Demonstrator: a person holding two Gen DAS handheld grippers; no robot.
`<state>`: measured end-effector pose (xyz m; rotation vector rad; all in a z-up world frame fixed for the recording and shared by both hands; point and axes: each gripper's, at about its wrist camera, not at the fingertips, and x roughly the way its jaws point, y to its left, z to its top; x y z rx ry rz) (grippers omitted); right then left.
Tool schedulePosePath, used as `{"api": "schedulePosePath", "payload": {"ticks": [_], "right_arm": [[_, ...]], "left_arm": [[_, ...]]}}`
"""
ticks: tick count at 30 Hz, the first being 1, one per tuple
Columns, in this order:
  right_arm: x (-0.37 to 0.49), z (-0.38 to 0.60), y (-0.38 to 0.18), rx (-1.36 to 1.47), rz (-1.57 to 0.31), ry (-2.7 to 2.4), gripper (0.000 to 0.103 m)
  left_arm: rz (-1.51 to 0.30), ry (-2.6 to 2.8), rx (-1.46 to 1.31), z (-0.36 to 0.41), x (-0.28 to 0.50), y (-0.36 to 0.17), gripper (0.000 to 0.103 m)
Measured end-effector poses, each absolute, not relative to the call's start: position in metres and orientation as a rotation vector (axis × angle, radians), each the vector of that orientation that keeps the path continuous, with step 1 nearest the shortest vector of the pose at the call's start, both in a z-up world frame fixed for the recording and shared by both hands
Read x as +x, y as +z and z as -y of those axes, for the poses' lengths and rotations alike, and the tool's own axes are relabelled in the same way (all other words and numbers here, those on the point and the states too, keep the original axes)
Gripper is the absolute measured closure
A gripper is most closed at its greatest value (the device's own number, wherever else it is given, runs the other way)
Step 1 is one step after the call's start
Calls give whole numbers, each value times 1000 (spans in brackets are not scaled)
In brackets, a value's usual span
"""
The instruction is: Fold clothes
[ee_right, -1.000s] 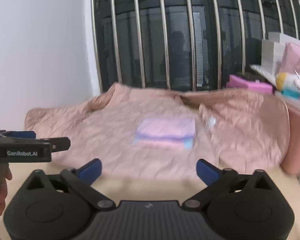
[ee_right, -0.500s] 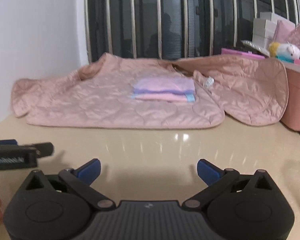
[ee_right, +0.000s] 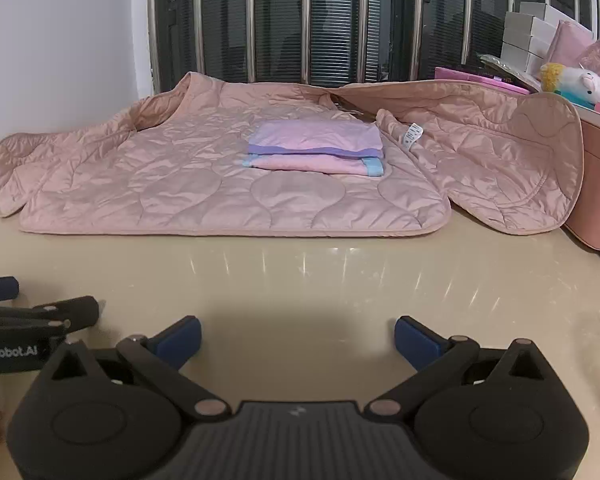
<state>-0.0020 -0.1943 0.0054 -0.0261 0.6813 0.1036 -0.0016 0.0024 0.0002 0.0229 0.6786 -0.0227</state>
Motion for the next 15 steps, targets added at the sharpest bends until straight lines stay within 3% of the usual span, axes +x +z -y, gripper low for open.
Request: {"api": "schedulePosePath", "payload": {"ticks": [15], "right_arm": [[-3, 194, 7, -33, -678, 152, 0]], "left_arm": [[-679, 6, 12, 4, -3, 1, 1]]}}
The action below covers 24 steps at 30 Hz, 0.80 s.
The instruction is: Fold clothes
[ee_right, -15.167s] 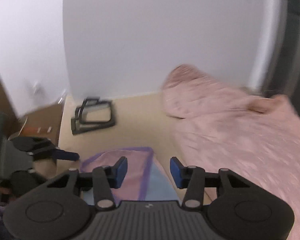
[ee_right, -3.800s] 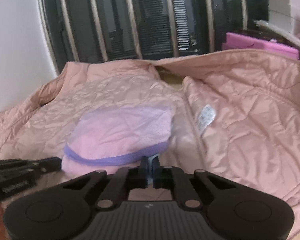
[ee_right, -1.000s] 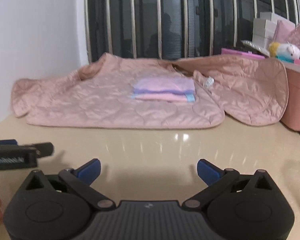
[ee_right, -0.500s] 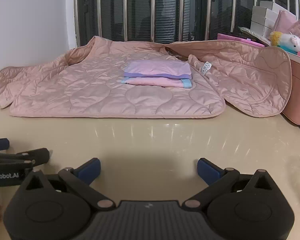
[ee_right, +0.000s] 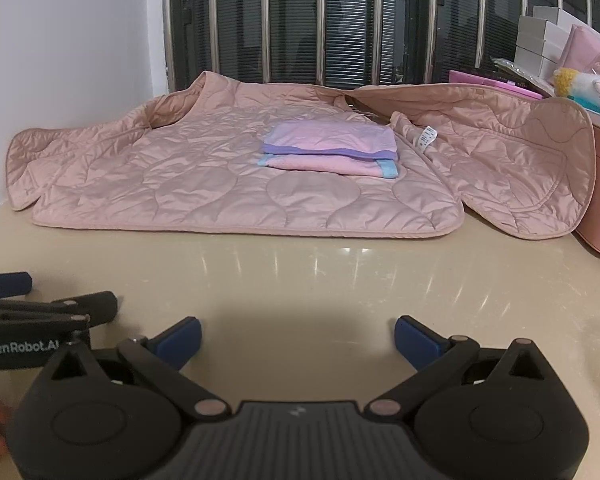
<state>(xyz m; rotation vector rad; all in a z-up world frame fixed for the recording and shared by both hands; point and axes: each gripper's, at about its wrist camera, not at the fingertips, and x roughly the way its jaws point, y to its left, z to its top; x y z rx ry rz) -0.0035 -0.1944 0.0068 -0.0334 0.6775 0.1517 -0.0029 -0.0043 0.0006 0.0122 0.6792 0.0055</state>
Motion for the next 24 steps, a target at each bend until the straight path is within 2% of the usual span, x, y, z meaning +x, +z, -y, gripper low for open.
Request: {"api": "schedulePosePath", "payload": {"ticks": [24], "right_arm": [[-3, 194, 7, -27, -678, 133, 0]], "left_arm": [[-682, 8, 3, 4, -2, 1, 1]]}}
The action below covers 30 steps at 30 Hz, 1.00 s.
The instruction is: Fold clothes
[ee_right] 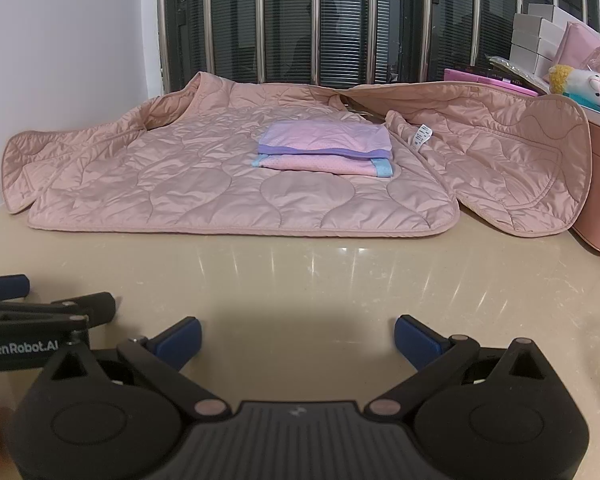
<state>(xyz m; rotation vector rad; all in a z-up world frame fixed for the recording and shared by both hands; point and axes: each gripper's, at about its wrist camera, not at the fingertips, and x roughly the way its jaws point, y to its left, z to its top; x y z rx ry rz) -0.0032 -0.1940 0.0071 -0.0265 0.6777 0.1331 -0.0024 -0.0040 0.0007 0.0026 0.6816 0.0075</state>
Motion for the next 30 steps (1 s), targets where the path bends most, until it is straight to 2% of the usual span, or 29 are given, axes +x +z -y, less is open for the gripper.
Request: {"api": "schedulePosePath", "payload": {"ticks": [30], "right_arm": [[-4, 195, 7, -29, -675, 135, 0]], "left_arm": [[-682, 13, 3, 6, -2, 1, 1]]}}
